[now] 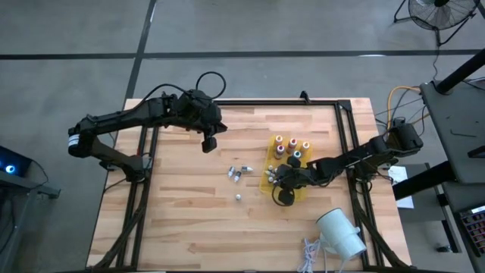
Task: Pick & Place food coloring
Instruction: Put the small black food coloring bottle into the yellow bin, then put the top right small dark blue food coloring bottle into the yellow bin
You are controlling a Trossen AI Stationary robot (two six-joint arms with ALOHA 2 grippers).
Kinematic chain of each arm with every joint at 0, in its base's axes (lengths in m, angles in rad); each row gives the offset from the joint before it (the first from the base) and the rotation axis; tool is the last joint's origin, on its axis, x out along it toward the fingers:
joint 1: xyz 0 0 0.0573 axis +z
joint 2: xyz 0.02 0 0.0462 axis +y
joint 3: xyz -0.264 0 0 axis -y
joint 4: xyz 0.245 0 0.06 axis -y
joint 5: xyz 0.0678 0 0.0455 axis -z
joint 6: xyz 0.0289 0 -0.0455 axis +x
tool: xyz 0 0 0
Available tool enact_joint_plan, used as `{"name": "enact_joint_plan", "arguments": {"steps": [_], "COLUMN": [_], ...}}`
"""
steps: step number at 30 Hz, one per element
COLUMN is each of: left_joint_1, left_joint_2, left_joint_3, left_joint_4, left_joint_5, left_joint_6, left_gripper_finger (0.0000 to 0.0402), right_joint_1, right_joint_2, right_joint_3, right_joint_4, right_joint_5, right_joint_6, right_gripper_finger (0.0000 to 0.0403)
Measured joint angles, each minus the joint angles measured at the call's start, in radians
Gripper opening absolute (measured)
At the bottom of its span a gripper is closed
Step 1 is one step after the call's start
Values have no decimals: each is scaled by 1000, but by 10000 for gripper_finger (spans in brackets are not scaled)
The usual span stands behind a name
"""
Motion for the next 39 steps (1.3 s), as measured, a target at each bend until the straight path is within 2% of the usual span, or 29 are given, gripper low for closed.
{"name": "enact_joint_plan", "arguments": {"steps": [5, 15, 21, 29, 39], "left_joint_1": [0, -1, -1, 0, -1], "left_joint_2": [0, 0, 0, 0, 0], "left_joint_3": [0, 0, 0, 0, 0], "left_joint_4": [-5, -4, -3, -6, -32], "left_joint_5": [0, 0, 0, 0, 16], "left_joint_6": [-10, -11, -10, -4, -47], "left_gripper_finger": [0, 0, 0, 0, 0], "right_joint_1": [0, 0, 0, 0, 0], "right_joint_2": [0, 0, -33, -110, -137], "right_joint_3": [0, -3, 10, 119, 243], "right_joint_4": [0, -6, -30, -310, -351], "right_joint_5": [-2, -10, -15, -14, -7], "right_joint_6": [1, 41, 57, -17, -128], "right_gripper_finger": [57, 141, 173, 187, 187]}}
